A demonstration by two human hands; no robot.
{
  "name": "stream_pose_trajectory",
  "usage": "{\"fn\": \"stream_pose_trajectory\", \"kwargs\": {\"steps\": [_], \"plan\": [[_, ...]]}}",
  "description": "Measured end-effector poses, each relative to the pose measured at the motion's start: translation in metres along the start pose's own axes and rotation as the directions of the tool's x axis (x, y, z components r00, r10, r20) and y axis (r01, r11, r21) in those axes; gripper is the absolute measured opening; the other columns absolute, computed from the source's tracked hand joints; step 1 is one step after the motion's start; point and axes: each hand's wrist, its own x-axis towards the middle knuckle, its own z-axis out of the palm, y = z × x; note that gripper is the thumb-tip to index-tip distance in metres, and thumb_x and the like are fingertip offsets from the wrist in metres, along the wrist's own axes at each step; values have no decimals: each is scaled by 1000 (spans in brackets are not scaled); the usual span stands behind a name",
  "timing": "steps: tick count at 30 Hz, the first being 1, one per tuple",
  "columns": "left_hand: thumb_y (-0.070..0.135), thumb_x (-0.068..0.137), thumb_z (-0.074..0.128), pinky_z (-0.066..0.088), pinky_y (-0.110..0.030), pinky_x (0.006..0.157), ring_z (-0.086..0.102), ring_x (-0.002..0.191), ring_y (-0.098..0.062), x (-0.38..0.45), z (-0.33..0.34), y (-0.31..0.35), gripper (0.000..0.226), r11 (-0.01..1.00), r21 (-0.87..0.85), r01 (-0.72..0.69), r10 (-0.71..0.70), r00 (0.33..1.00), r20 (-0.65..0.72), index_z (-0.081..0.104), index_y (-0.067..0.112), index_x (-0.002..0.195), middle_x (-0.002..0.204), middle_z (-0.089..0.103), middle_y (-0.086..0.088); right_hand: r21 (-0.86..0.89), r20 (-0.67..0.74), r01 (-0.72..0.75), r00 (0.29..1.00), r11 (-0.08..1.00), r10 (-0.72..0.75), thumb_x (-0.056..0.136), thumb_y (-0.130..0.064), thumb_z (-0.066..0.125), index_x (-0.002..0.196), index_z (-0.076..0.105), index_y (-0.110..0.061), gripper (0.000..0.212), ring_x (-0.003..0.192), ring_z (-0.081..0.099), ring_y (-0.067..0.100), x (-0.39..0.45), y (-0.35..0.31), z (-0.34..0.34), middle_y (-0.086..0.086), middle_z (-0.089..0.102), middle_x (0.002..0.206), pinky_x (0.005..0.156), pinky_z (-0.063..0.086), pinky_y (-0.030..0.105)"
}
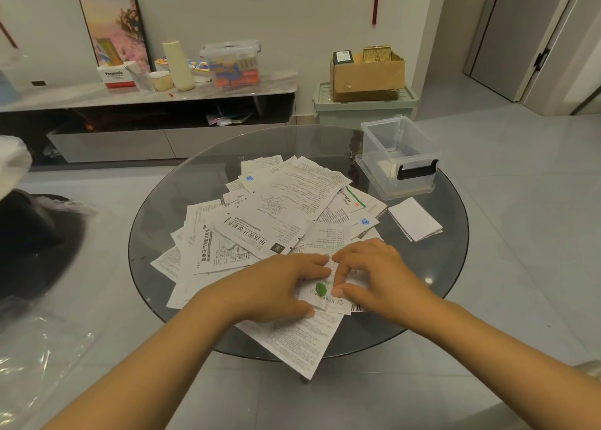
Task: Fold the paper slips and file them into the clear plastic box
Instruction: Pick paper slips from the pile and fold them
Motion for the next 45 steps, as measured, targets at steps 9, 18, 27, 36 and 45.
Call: {"fn": "stream_pose_trajectory", "kwargs": {"steps": [9, 18, 27, 36, 45], "plan": [[32, 95, 49, 49, -34, 72, 63, 77, -21, -1, -1, 1, 24, 980, -199, -13, -49, 951, -305, 67, 22, 84, 78, 68, -1, 267, 55, -55, 998, 962, 41, 68, -82, 29, 88, 68, -21, 75, 84, 56, 10, 0, -2, -17, 0, 66, 86, 79, 42, 22], [30, 88, 61, 48, -29, 79, 54, 83, -10, 16, 9, 2, 51, 975, -221, 33, -142, 855, -499, 37, 31, 133, 102, 56, 8, 260, -74, -257, 956, 931, 285, 84, -23, 65, 98, 55, -21, 17, 78, 58, 12, 11, 0, -5, -1, 63, 82, 56, 42, 14], [53, 86, 55, 20, -27, 103, 34, 123, -8, 19, 15, -5, 48, 980, 199, 21, 64, 911, -407, 54, 28, 127, 132, 44, 12, -73, -130, -157, 981, 985, 147, 87, -41, 59, 125, 52, -39, 39, 90, 39, 8, 15, -2, -2, -15, 52, 76, 75, 28, 21], [37, 96, 42, 35, -27, 82, 57, 94, -14, 17, 8, 2, 30, 967, 256, 22, 100, 886, -454, 66, 21, 103, 101, 66, 6, -106, -59, -69, 996, 992, 63, 87, -39, 59, 112, 65, -27, 28, 102, 37, 12, 12, 0, -10, -4, 50, 96, 86, 28, 20], [25, 89, 60, 46, -28, 84, 49, 90, -7, 20, 14, -3, 41, 994, -91, 67, -101, 884, -457, 44, 27, 127, 118, 48, 8, -60, -141, -170, 977, 984, 161, 86, -36, 60, 76, 45, -27, 20, 87, 39, 12, 17, 3, -1, -12, 46, 78, 71, 28, 23]]}}
